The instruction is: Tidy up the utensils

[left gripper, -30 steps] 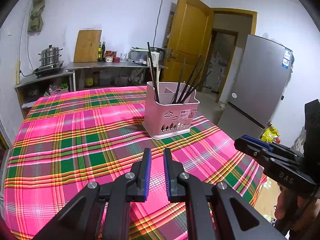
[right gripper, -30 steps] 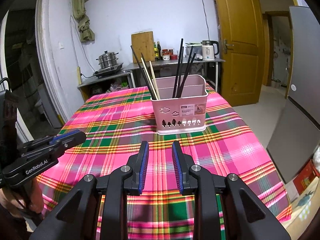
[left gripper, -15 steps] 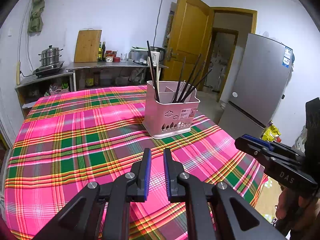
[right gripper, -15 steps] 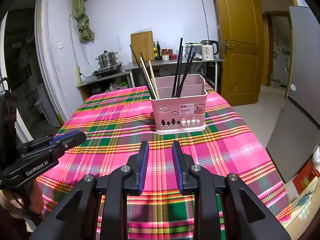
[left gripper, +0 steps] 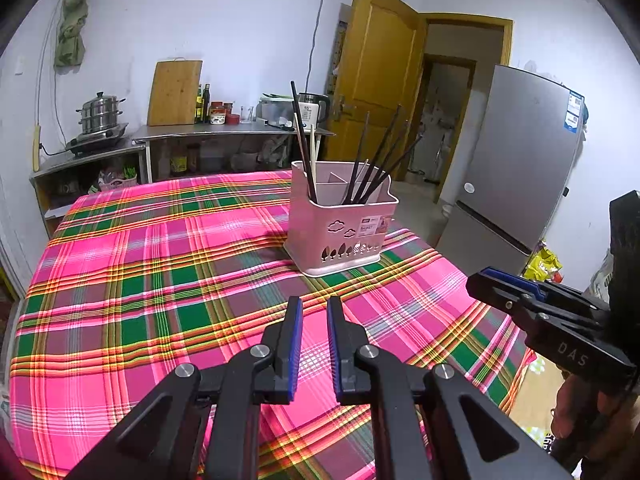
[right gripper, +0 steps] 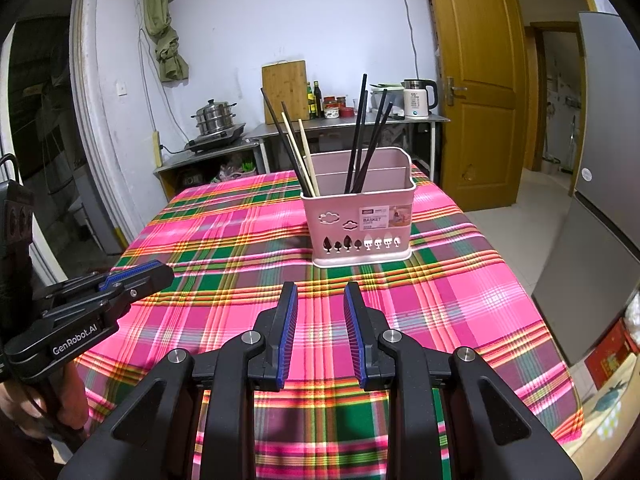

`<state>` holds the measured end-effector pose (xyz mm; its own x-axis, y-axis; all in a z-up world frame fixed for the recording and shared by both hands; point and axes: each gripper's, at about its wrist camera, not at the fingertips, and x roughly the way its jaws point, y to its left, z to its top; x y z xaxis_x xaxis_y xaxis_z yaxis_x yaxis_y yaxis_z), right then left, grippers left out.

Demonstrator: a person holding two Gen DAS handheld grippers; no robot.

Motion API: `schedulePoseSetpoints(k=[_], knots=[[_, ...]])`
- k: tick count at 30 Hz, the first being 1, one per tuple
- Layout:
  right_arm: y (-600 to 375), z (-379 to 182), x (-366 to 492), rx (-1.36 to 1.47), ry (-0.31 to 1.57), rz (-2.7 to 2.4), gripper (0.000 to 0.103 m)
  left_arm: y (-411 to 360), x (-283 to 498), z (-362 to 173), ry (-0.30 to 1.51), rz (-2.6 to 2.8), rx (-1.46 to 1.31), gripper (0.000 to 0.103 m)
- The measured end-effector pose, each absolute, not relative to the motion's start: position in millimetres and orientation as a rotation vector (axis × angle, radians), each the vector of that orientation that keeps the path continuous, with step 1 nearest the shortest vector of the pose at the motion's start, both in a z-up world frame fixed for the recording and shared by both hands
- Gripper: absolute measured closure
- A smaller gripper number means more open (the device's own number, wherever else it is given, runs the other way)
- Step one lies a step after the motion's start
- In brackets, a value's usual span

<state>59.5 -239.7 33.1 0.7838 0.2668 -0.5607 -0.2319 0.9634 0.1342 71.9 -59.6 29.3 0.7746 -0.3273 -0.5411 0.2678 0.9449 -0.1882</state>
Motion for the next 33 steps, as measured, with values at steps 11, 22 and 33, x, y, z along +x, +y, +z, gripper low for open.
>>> schedulePoseSetpoints(k=[11, 22, 33], knots=[[-239.5, 33.1, 59.8, 0.06, 0.616, 0.269, 0.078, -60.3, 71.8, 28.9, 0.604, -0.322, -0.101, 0.092], [-239.4, 33.2, 60.2, 0.06, 0.617, 0.269, 0.078, -61.6, 70.9, 29.3, 0.602, -0.318, -0.095, 0.092], [-239.6, 33.3, 60.3, 0.06, 0.618, 0.269, 0.078, -60.3, 70.3, 28.0, 0.606, -0.324, -0.098, 0.092]])
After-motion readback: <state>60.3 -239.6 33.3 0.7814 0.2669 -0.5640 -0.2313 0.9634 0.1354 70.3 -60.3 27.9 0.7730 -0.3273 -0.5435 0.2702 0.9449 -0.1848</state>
